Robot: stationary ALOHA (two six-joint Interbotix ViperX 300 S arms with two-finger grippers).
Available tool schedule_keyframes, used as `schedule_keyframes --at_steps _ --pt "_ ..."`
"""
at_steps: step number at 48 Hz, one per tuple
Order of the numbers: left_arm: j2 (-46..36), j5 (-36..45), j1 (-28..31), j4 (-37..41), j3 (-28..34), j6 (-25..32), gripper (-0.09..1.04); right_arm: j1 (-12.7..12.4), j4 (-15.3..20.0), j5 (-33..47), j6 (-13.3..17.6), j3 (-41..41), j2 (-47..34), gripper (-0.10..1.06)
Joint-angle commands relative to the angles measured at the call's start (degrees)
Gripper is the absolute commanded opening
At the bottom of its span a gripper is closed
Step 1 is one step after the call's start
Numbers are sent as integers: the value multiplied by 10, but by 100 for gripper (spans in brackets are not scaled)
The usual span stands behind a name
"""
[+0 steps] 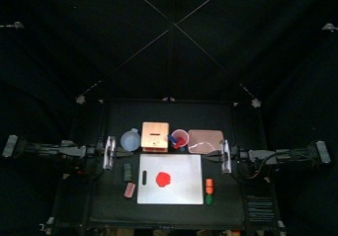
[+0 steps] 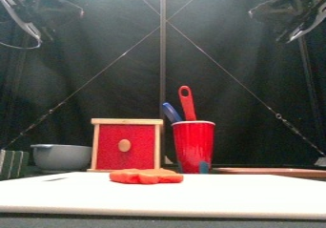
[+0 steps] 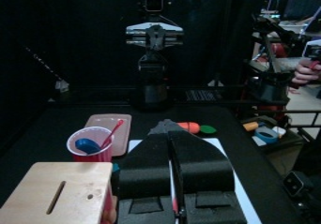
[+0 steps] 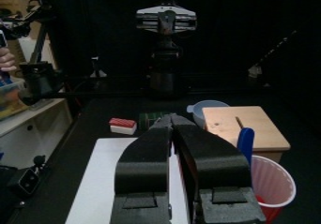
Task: Get the cutter from the drawer then cut the dough then place the extra dough in the bowl
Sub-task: Open the drawer
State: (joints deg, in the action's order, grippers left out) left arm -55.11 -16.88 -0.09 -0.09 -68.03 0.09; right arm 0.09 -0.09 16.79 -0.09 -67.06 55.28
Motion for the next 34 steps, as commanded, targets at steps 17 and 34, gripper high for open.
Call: schedule_keyframes --at_steps 17,34 --pt "115 -148 -6 -56 -22 -8 9 -75 -15 134 11 96 -132 3" --pt "185 -156 -27 -211 -18 -62 50 -131 54 94 13 229 -280 3"
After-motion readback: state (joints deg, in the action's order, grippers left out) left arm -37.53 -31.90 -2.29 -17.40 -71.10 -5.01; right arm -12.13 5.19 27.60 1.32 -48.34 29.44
